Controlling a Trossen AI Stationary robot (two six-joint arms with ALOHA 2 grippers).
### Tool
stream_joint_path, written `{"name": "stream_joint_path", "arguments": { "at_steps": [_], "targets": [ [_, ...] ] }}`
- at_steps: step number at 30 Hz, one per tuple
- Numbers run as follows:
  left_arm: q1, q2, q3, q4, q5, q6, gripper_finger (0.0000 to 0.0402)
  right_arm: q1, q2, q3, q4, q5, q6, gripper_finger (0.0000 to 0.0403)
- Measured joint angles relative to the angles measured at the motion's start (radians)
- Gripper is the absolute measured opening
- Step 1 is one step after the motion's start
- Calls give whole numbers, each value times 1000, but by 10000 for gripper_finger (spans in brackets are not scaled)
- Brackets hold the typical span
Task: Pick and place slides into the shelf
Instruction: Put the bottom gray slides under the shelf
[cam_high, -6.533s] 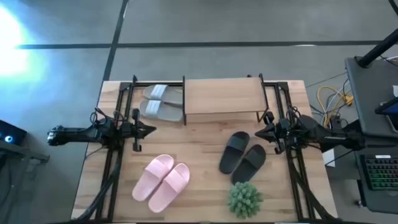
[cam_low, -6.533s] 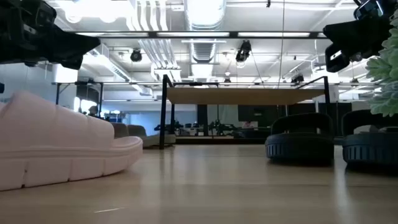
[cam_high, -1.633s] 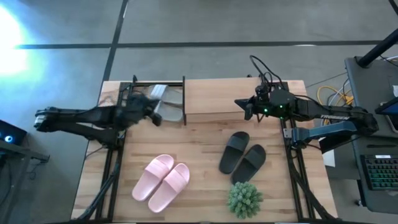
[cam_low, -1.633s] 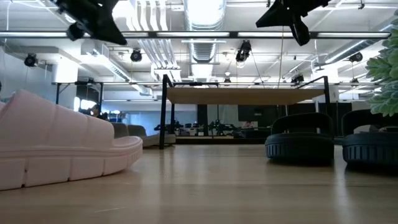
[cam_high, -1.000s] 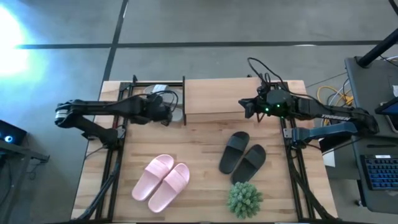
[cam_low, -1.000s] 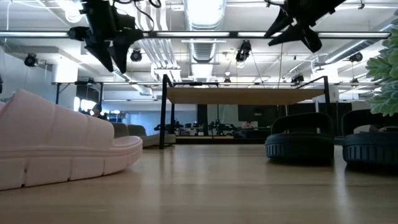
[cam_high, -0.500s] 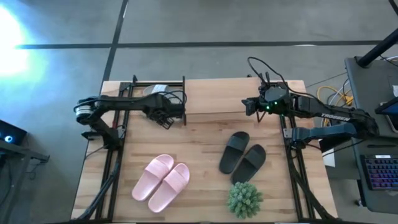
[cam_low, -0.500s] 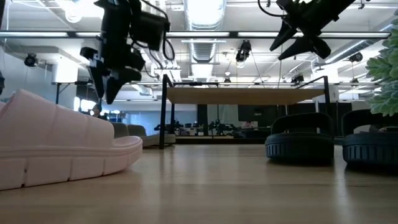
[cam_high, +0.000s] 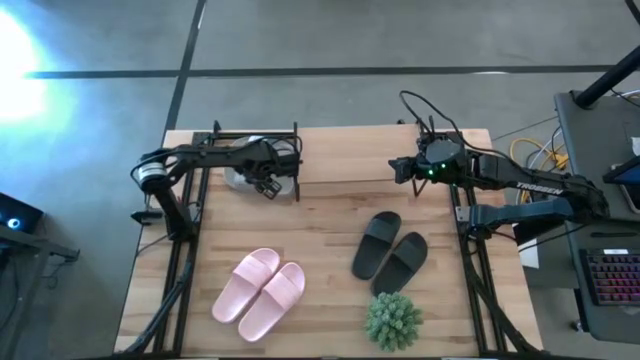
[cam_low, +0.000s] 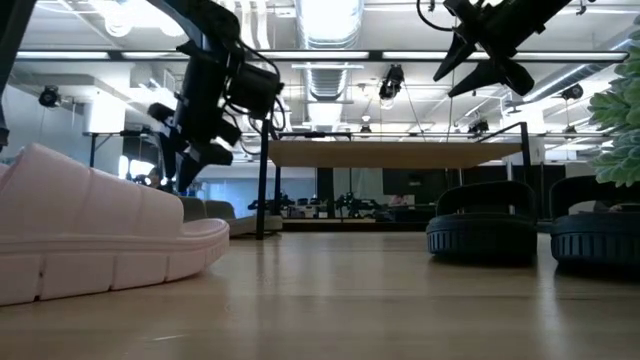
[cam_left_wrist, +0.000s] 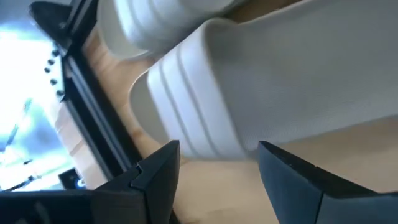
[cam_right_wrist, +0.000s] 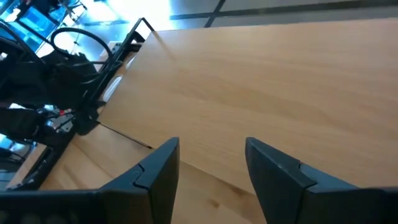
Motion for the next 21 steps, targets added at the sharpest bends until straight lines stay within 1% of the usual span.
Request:
{"name": "stream_joint_path", "arguments": {
  "at_steps": [2,6,12,19,21],
  "targets": [
    [0,8,-1,20,0,19,200,0,0,0,0,0,2,176],
    [0,18,-10,22,-62,22,200,0,0,0,0,0,10,176],
    [-1,-2,-83,69,-84,12,200,0,0,0,-4,0,9,176],
    [-35,-80,-193,219,-134,-63,200,0,0,0,-7,0,5,176],
    [-35,-112,-216,236,-140,-64,200,0,0,0,-8,0,2,176]
  ]
}}
